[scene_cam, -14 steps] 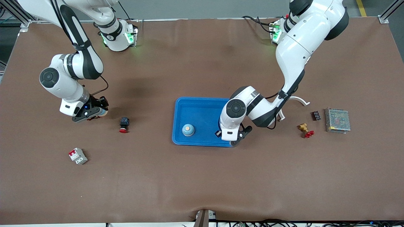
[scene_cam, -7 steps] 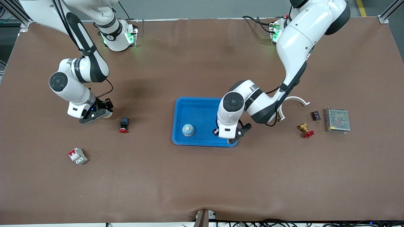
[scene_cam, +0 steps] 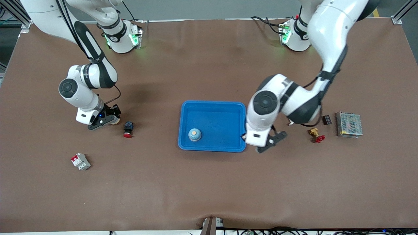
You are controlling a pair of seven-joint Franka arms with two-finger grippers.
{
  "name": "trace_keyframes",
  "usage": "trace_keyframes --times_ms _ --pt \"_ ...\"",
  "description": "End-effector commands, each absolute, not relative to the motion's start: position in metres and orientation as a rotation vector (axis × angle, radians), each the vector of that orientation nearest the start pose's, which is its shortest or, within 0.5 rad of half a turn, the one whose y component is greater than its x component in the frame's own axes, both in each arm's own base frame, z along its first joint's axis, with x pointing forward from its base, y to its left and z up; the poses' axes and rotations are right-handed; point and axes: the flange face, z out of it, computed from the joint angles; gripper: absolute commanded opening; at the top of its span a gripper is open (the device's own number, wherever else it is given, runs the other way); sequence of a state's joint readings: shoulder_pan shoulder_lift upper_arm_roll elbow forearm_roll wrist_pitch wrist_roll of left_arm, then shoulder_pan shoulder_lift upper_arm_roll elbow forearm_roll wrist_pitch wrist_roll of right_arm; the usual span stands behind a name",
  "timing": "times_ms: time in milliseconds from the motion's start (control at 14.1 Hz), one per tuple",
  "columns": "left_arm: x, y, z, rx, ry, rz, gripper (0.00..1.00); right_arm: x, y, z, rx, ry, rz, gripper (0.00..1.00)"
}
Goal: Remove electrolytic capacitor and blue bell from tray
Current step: 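Place the tall capacitor by the valve while the right gripper sets the bell down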
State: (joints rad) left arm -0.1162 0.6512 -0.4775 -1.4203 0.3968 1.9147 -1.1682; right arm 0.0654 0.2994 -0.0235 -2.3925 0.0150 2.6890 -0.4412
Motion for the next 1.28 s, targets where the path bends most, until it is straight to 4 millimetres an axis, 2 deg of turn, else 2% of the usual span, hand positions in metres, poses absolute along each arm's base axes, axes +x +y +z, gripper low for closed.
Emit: trace_keyframes --times_ms 0,142,284,498,569,640,711,924,1066,1208 --pt "0.632 -0.268 0.336 -2.917 -0.603 0.054 0.0 0.501 0.023 0.19 -3.057 -0.728 -0.012 0.55" --pt "0.637 -0.225 0.328 -2.911 -0.525 0.1 0.0 0.5 0.023 0.188 -3.056 -0.728 -0.008 0.56" --pt "0.636 -0.196 0.316 -2.898 -0.487 0.145 0.0 0.5 0.022 0.185 -3.058 -0.724 -0.015 0.56" --pt "0.641 -0.136 0.294 -2.9 -0.449 0.208 0.0 0.5 0.022 0.18 -3.057 -0.726 -0.012 0.58" --pt "0.64 -0.119 0.286 -2.906 -0.445 0.222 0.0 0.5 0.022 0.18 -3.057 -0.726 -0.012 0.7" --pt "0.639 -0.107 0.277 -2.915 -0.454 0.22 0.0 0.5 0.023 0.181 -3.057 -0.731 -0.015 0.89" --pt "0.635 -0.099 0.265 -2.922 -0.465 0.223 0.0 0.501 0.023 0.182 -3.057 -0.731 -0.017 1.0" --pt "0.625 -0.085 0.229 -2.959 -0.473 0.202 0.0 0.506 0.023 0.192 -3.056 -0.731 -0.017 1.0" --pt "0.626 -0.082 0.218 -2.968 -0.484 0.209 0.0 0.523 0.024 0.222 -3.04 -0.726 0.08 1.0" --pt "0.626 -0.082 0.213 -2.967 -0.471 0.207 0.0 0.544 0.024 0.271 -3.022 -0.706 0.179 1.0"
